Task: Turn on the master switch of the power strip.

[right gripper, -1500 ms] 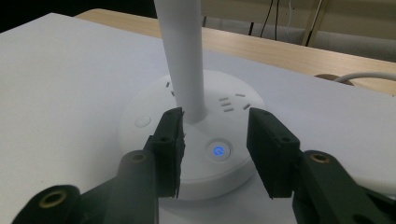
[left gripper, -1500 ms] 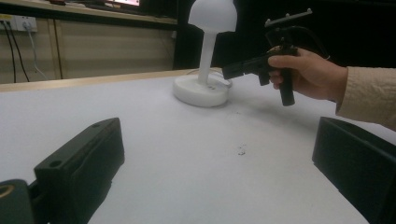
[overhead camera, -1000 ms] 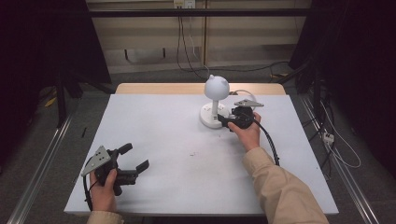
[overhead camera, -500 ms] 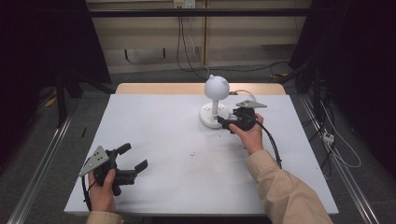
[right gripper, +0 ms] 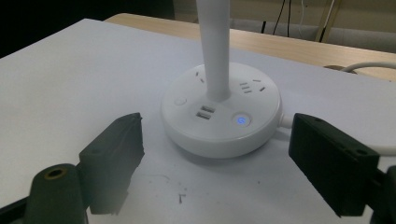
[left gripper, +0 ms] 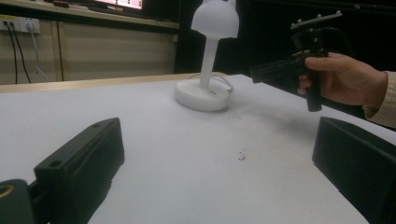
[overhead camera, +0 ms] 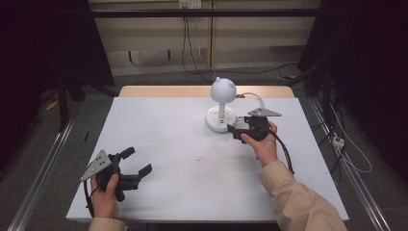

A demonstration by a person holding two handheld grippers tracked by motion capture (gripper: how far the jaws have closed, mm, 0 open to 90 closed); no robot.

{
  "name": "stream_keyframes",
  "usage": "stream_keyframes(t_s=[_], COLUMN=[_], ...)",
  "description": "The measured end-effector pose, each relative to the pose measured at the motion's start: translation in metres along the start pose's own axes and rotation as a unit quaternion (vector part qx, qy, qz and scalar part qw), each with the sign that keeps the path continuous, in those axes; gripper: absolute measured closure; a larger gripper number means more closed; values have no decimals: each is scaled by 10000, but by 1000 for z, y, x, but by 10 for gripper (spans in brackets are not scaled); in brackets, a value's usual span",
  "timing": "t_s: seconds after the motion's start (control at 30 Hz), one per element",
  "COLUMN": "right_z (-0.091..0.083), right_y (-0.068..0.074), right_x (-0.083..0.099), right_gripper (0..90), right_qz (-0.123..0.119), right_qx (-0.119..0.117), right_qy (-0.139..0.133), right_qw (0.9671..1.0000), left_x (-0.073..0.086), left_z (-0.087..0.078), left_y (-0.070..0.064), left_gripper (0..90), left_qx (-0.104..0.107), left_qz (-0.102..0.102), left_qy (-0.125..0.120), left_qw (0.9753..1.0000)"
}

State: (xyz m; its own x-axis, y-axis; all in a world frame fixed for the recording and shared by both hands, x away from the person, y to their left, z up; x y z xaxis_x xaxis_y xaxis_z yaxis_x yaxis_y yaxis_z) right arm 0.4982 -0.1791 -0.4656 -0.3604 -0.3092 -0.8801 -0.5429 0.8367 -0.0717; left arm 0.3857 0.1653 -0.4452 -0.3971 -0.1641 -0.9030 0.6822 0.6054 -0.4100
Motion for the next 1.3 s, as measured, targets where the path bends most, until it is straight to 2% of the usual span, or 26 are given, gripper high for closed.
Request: stream_keyframes(t_s=[0.33, 0.57, 0.8, 0.9, 1.2, 1.3], right_z=[-23, -35, -45, -50, -66, -71], right_y=[9, 15, 19, 21, 19, 18], right_x=[0, 6, 10, 12, 22, 25], right_gripper=[169, 168, 165, 165, 165, 165], right_qz=[-95, -192, -184, -266, -389, -357], right_qx=[-44, -144, -205, -204, -186, -185], right_qy=[-74, -96, -129, -137, -160, -183], right_qw=[9999, 9997, 9995, 9993, 9989, 9990], left_x=[0, 1, 1, 0, 1, 1], left_z=[0, 1, 1, 1, 2, 2], left_y=[-1, -1, -2, -1, -2, -2], left_gripper=[19, 19, 19, 19, 19, 19], left_qx=[-8, -6, 6, 5, 4, 1], left_qz=[-1, -15, -4, -16, 7, 14], left_qy=[18, 21, 23, 16, 28, 35], left_qw=[10000, 10000, 10000, 10000, 10000, 10000])
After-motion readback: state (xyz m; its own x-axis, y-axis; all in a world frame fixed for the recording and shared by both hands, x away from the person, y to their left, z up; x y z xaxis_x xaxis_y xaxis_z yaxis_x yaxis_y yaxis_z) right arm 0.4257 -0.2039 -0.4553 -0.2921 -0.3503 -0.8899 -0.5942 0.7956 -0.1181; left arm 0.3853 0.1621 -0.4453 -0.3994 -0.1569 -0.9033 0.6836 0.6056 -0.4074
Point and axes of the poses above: each handheld gripper's, and its own axes: z roughly forward along the jaws, x roughly out of its underside, y roughly to its left, the point moved 9 cm from there along z, roughly forward along the jaws, and after that the axes turned 13 degrees about -z, right-handed, at the moved point
